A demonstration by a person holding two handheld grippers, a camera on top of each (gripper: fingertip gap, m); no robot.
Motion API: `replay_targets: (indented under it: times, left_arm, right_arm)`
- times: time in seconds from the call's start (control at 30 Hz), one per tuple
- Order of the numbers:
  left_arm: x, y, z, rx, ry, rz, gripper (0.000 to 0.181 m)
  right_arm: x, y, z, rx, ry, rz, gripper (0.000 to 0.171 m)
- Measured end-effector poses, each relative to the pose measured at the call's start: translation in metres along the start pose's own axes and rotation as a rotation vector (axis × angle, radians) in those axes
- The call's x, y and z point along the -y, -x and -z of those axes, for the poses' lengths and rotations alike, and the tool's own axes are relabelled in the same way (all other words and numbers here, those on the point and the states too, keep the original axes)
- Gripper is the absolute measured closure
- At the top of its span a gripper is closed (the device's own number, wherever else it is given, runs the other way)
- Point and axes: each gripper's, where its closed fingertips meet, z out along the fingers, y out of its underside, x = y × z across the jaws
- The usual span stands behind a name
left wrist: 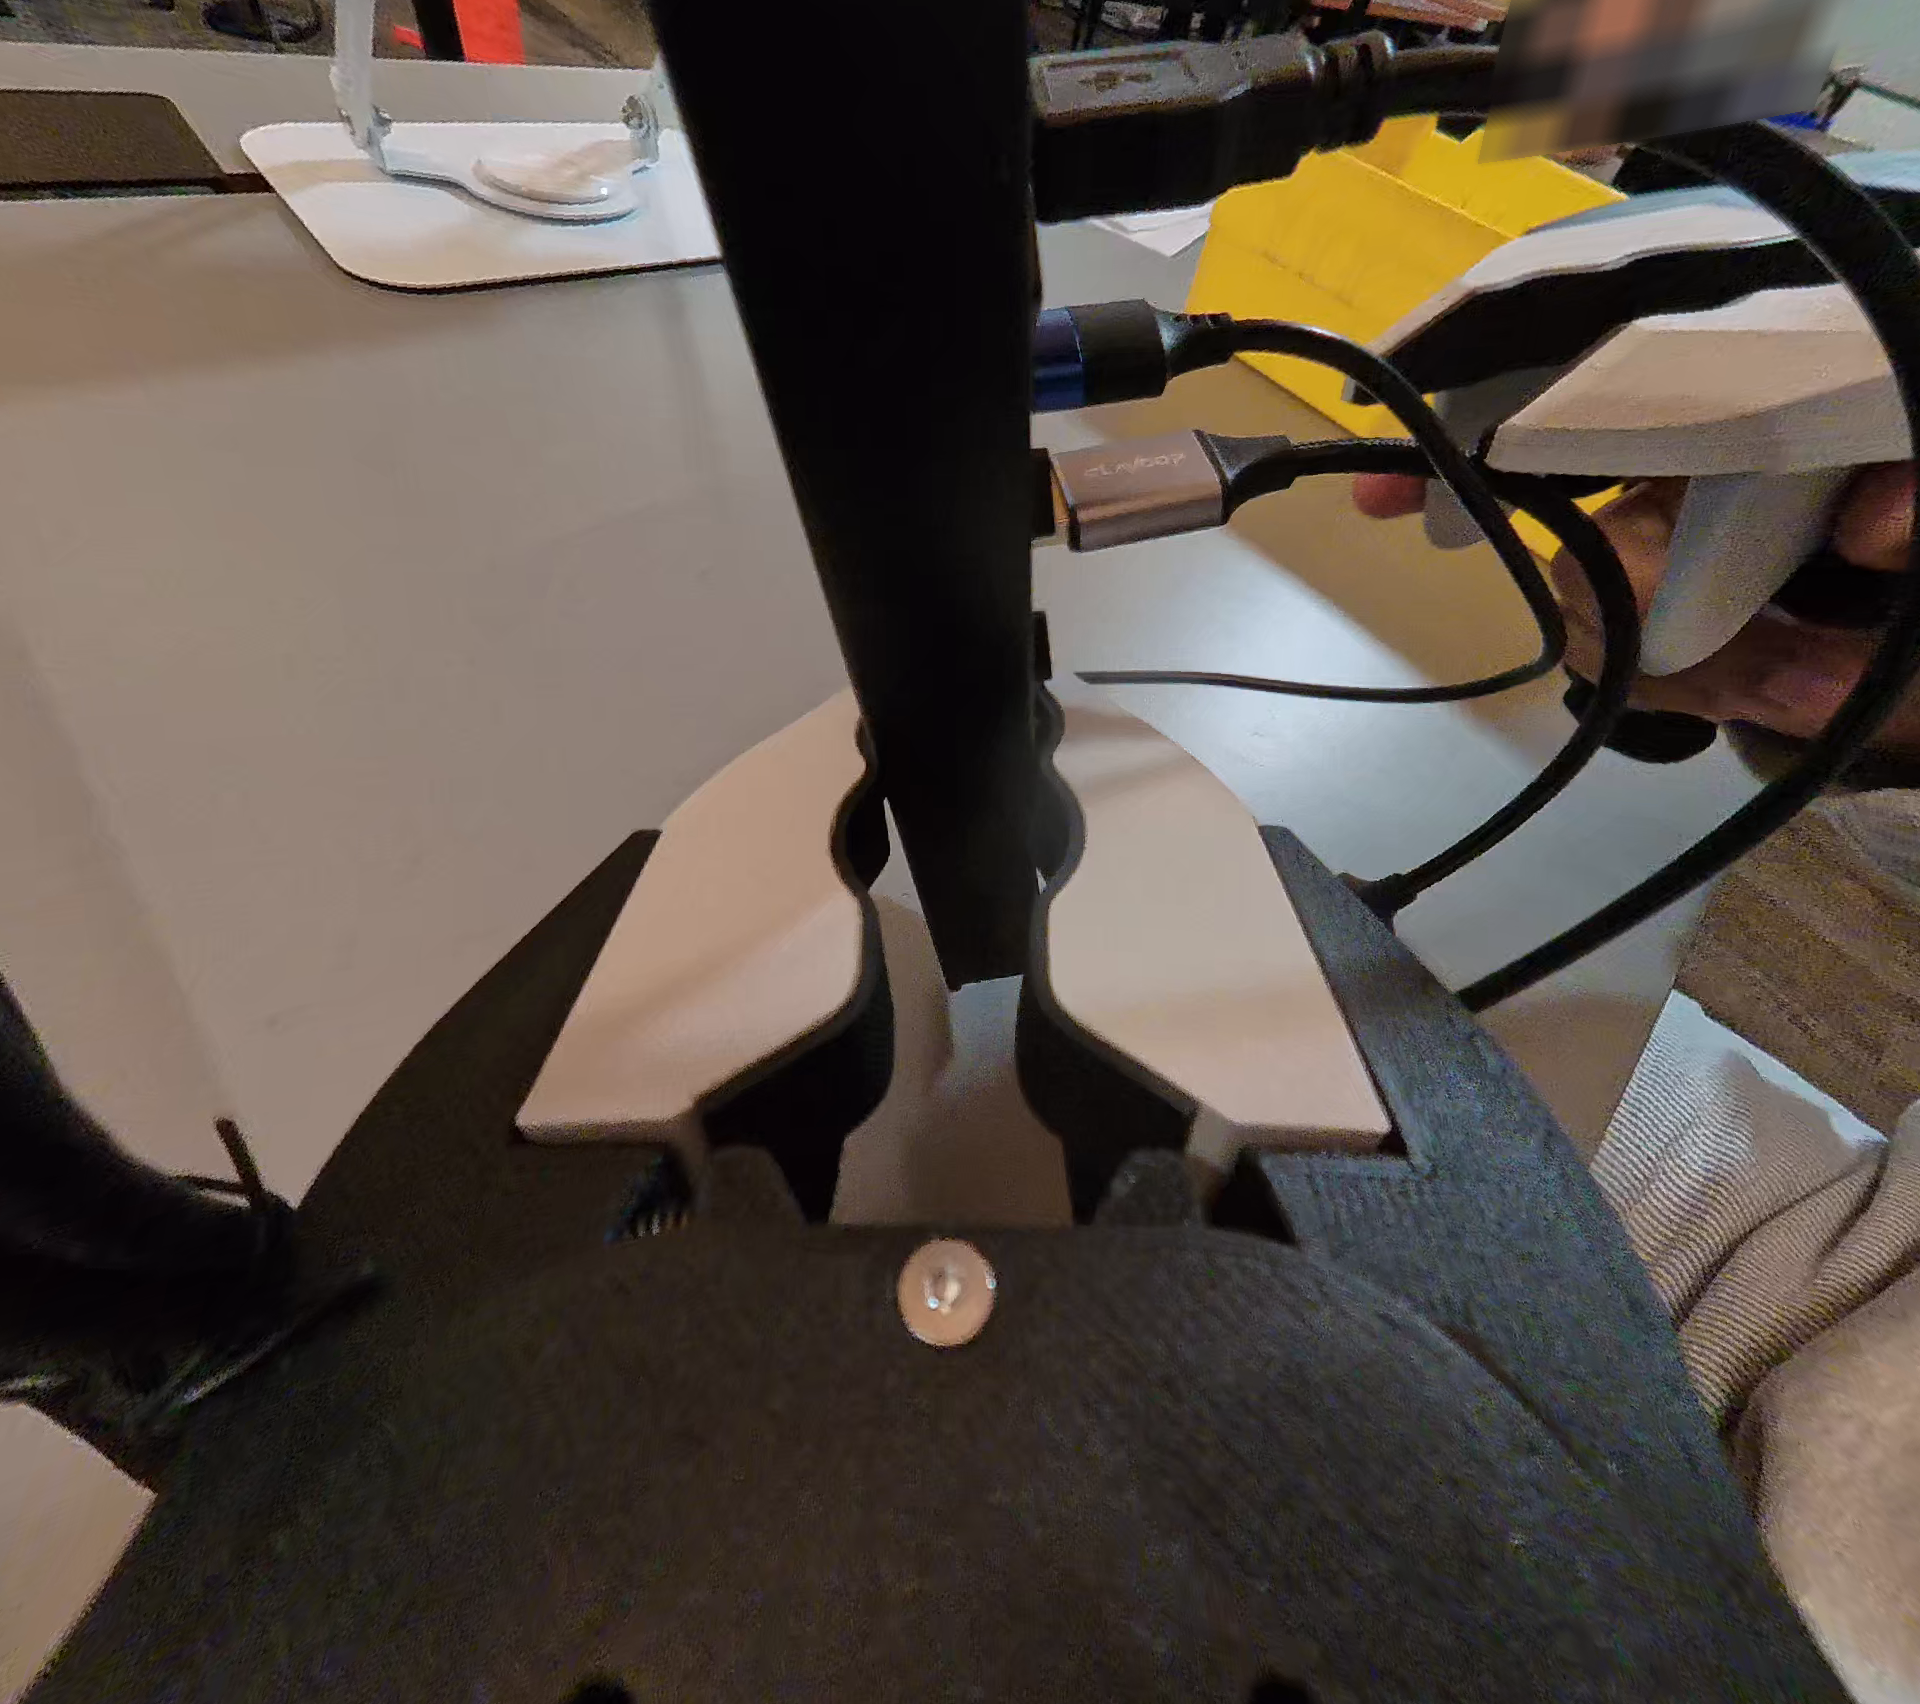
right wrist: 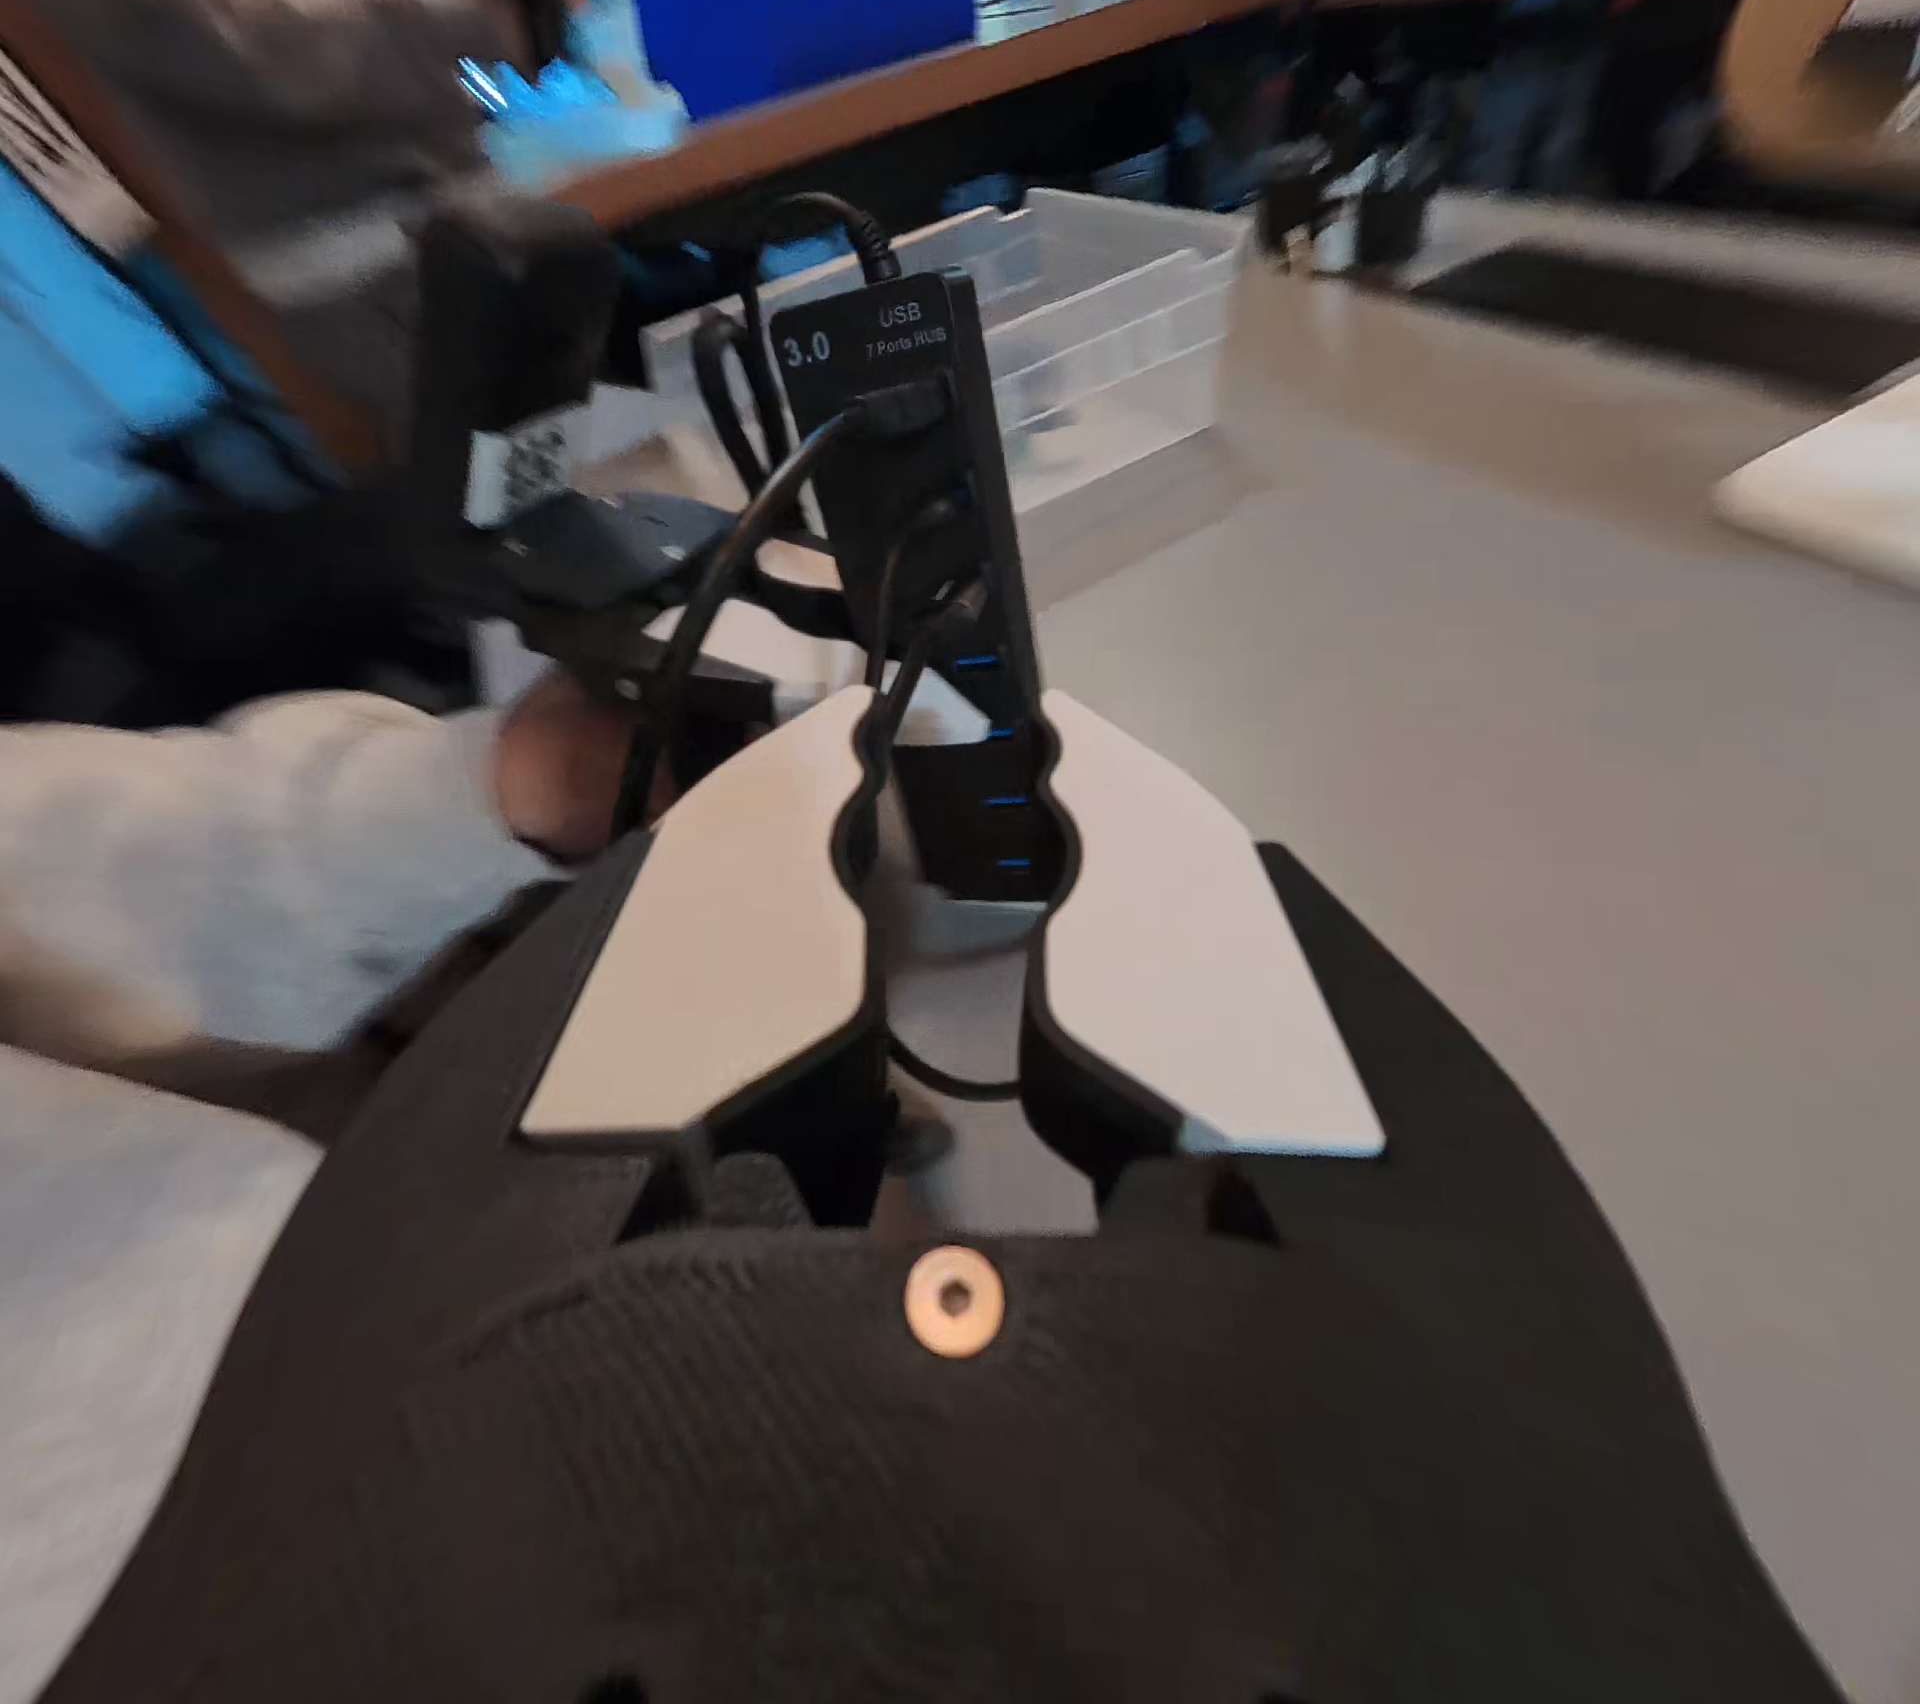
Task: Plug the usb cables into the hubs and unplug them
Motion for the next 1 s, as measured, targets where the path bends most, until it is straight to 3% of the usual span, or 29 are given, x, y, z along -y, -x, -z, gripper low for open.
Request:
replay_targets:
  times: [0.17, 0.53, 1.0]
  left_arm:
    - [-0.001, -0.003, -0.001, -0.014, -0.001, 0.010, 0.157]
    - [-0.001, -0.003, -0.001, -0.008, -0.004, 0.007, 0.157]
    - [0.000, -0.002, 0.000, 0.031, -0.001, -0.057, 0.156]
  right_arm:
    - [0.001, 0.004, 0.000, -0.065, 0.015, 0.154, 0.150]
    - [0.000, 0.006, -0.001, 0.005, 0.001, 0.032, 0.150]
    - [-0.003, 0.012, 0.001, 0.086, 0.021, -0.097, 0.168]
